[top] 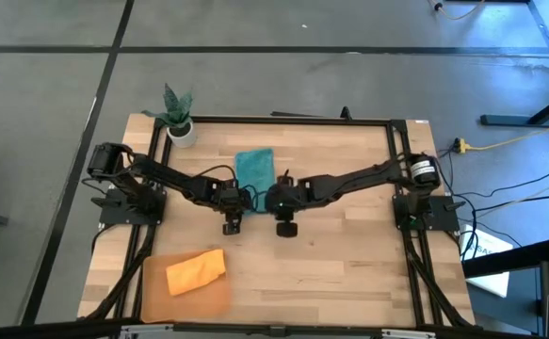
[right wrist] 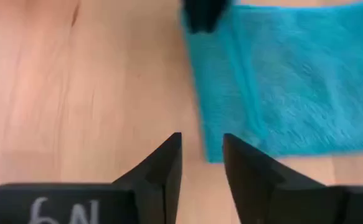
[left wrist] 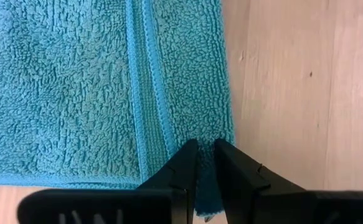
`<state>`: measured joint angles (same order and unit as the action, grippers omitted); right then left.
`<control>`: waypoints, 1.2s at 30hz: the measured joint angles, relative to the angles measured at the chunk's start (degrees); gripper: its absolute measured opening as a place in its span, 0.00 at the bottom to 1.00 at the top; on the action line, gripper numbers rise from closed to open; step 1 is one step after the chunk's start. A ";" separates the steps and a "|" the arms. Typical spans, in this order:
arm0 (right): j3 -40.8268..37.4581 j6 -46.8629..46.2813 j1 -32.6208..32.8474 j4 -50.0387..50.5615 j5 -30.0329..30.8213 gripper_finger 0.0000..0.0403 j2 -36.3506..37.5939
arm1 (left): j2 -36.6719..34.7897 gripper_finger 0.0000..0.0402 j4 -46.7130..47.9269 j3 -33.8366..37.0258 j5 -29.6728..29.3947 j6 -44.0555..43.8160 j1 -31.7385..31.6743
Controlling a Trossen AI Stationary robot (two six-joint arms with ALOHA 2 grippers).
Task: Roll microfiber towels into tight, uniform cylinder then place into a basket
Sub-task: Roll the blue microfiber towel
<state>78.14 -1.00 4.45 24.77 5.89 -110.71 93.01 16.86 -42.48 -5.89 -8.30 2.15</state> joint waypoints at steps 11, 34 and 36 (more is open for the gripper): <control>-3.35 8.99 0.32 -12.93 1.73 0.29 -5.32 | 0.03 0.13 0.02 0.02 0.20 -0.30 0.00; -11.00 9.99 -1.60 -18.93 3.65 0.25 -5.34 | 0.07 0.13 -0.07 0.04 0.55 -0.32 0.00; -11.04 8.92 -1.54 -19.14 5.18 0.20 -5.34 | 0.07 0.13 -0.07 0.05 0.56 -0.32 0.00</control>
<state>67.09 7.92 2.92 5.63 11.07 -116.05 93.08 16.80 -42.43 -5.33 -8.62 2.15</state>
